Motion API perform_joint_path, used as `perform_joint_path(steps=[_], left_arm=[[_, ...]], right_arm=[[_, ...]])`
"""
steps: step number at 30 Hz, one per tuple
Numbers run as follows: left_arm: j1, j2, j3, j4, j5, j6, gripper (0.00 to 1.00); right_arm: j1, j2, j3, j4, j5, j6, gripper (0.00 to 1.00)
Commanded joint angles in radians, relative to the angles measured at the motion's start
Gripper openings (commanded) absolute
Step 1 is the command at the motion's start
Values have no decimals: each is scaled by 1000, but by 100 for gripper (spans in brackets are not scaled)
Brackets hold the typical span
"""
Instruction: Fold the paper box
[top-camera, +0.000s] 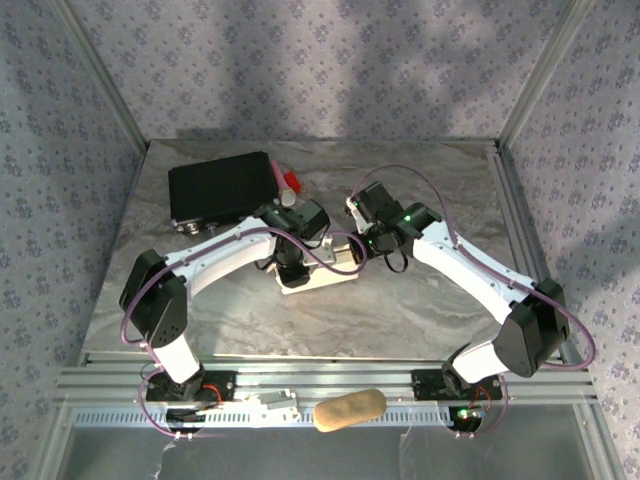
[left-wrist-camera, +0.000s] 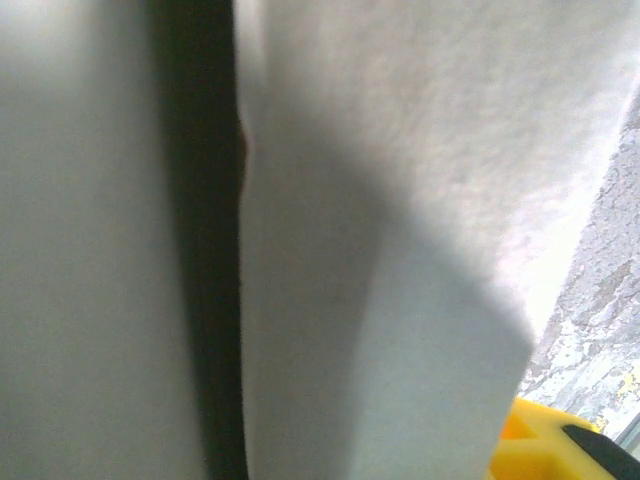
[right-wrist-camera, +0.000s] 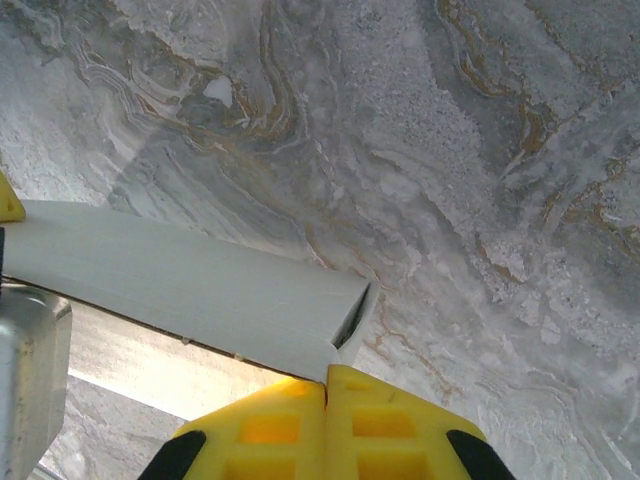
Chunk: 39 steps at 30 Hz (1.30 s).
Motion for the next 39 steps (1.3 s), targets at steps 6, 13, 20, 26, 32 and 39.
perform_joint_path(steps=[6, 13, 20, 26, 32, 39], left_arm=[[-13, -2, 44, 24, -18, -33, 42], [-12, -26, 38, 29, 18, -45, 50], [-16, -29, 42, 19, 19, -56, 52], [-18, -52, 49, 23, 22, -67, 52], [-21, -69, 55, 29, 46, -87, 54], [-26, -48, 44, 18, 58, -93, 55]], right_arm=[[-10, -19, 12, -53, -75, 18, 0], [-16, -13, 27, -67, -90, 13, 0], [-26, -17, 18, -76, -89, 9, 0], [-30, -16, 25, -81, -98, 5, 0], [-39, -4, 34, -84, -116, 7, 0], [-43, 5, 38, -83, -116, 8, 0]])
